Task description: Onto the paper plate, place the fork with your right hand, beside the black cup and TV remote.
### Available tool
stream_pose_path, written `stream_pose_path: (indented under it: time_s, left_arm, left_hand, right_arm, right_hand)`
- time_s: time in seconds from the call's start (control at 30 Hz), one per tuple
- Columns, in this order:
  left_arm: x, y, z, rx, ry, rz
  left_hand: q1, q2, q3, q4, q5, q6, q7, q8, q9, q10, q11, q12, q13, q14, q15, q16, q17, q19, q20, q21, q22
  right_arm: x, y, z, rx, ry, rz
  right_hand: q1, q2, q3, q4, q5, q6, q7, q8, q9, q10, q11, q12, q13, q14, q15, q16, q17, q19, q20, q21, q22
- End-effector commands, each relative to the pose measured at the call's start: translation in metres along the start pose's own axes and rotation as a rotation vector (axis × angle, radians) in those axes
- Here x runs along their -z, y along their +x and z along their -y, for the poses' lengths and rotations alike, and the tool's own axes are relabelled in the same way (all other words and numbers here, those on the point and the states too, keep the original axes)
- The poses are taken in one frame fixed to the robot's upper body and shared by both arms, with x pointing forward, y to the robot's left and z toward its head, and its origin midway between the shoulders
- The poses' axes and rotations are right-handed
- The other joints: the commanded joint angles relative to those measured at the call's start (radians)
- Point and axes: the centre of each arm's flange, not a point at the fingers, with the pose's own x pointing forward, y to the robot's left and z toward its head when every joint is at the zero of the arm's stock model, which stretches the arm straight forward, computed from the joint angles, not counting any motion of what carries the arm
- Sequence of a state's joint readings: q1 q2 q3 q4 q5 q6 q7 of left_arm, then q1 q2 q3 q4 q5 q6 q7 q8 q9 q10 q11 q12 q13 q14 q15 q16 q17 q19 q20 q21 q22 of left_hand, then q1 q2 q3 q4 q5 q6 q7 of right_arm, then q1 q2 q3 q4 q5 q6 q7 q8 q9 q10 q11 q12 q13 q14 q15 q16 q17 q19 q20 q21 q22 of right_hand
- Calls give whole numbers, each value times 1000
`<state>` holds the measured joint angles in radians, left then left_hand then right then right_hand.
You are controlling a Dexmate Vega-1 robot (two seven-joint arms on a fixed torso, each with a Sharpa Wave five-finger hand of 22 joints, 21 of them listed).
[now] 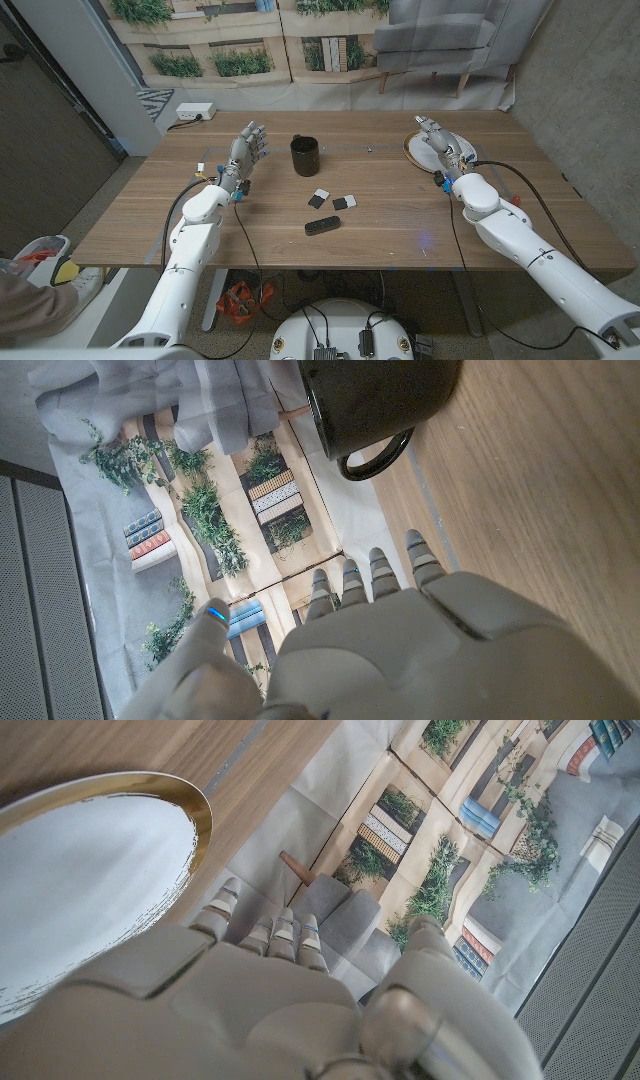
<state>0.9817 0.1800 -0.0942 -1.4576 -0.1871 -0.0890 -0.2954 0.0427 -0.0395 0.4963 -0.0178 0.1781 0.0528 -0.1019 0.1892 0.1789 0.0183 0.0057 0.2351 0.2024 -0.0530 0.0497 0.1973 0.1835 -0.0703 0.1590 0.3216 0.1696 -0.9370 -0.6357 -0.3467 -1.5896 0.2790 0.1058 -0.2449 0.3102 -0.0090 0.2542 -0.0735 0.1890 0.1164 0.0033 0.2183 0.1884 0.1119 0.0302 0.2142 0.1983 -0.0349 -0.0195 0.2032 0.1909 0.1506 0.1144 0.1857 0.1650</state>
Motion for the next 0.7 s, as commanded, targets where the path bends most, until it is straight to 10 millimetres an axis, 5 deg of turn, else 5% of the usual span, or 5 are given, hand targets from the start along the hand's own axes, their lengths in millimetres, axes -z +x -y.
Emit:
stream_pose_path:
  time_s: [0.03,0.7]
  left_arm:
    - [3,2,4,8,4,-9]
    - [0,1,11,26,51,-14]
  left_hand:
    - [2,8,4,-7,2,5,0,2,2,-2,0,-6,1,-7,7,-4,4,9,3,-5,5]
    - [2,10,3,-9,2,5,-1,1,2,-1,0,-6,2,-8,7,-4,3,11,2,-14,5]
  right_arm:
    - [-12,-7,4,3,-63,10]
    - [-17,-16,10,2,-142,4]
  right_hand:
    - [11,2,4,-10,-3,9,-3,0,4,5,3,0,4,1,6,1,3,9,0,3,4]
    - [14,-4,1,-17,-5,12,0,-3,4,9,6,1,4,-1,6,0,4,5,-4,2,4]
